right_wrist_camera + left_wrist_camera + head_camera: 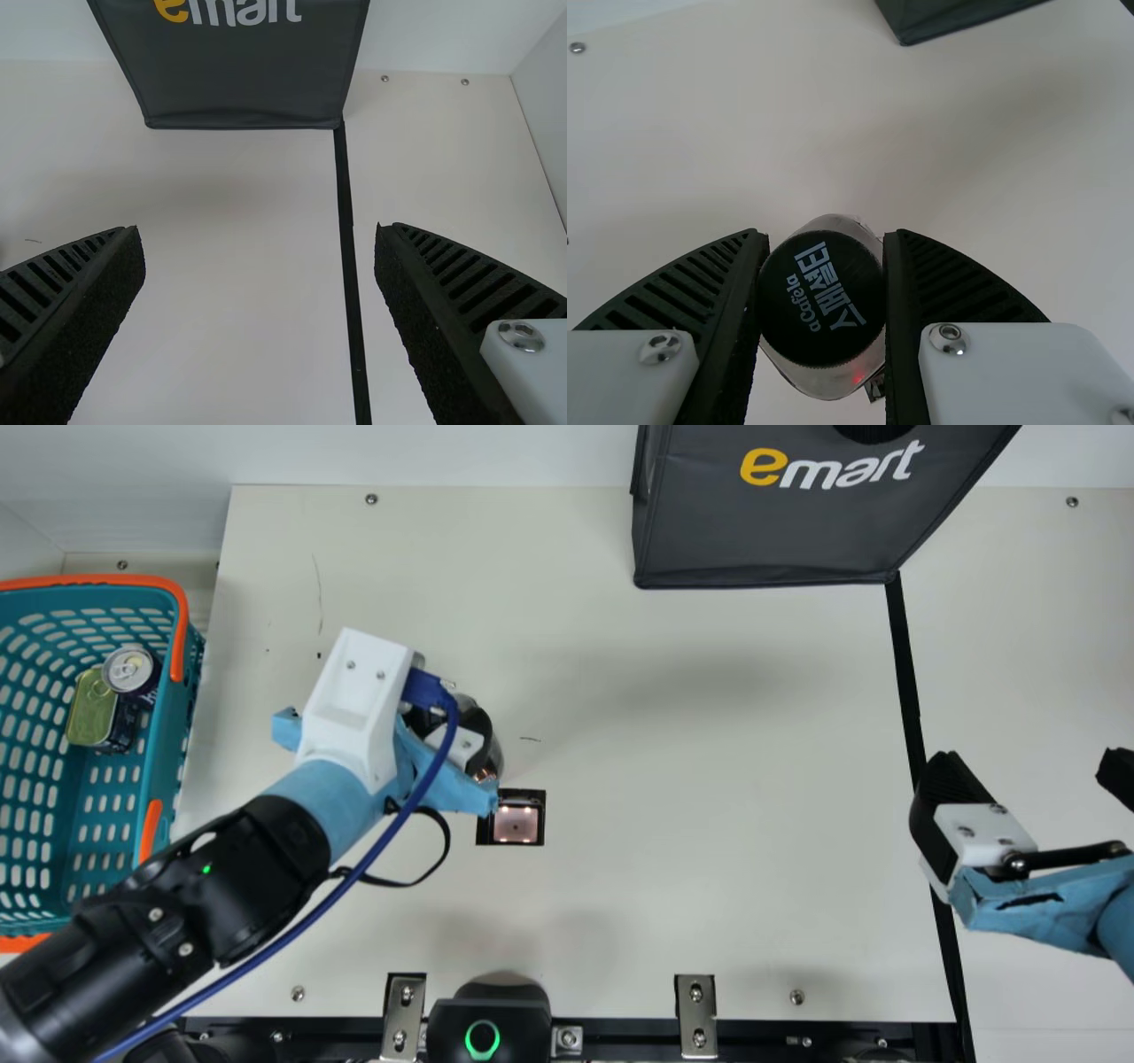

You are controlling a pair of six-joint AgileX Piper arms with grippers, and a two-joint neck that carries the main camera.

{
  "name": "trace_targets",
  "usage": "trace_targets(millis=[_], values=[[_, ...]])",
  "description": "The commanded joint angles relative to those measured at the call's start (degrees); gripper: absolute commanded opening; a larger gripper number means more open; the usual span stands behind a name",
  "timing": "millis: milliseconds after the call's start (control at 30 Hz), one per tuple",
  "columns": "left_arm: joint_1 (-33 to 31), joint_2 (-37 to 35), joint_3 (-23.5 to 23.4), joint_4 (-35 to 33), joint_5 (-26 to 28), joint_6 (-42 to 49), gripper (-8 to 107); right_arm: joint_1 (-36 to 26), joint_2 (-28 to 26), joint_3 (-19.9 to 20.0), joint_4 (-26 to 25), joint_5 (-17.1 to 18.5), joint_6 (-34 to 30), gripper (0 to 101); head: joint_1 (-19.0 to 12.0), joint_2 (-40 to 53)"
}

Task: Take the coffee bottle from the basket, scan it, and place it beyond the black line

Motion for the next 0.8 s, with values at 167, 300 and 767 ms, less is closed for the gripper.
trace_targets(millis=[167,300,767], values=[[-2.2,-3.3,1.7,-4.1,-0.8,8.5,10,0.0,0.0,0.0,0.0,0.0,0.0,91,-1.5,0.0],[-3.3,-5.0,2.4,-6.3,-0.7,12.3,10,0.0,0.0,0.0,0.0,0.0,0.0,91,-1.5,0.0],[-5.5,-10.7,4.5,-14.3,0.1,24.5,10,0.0,0.0,0.0,0.0,0.0,0.0,91,-1.5,0.0]])
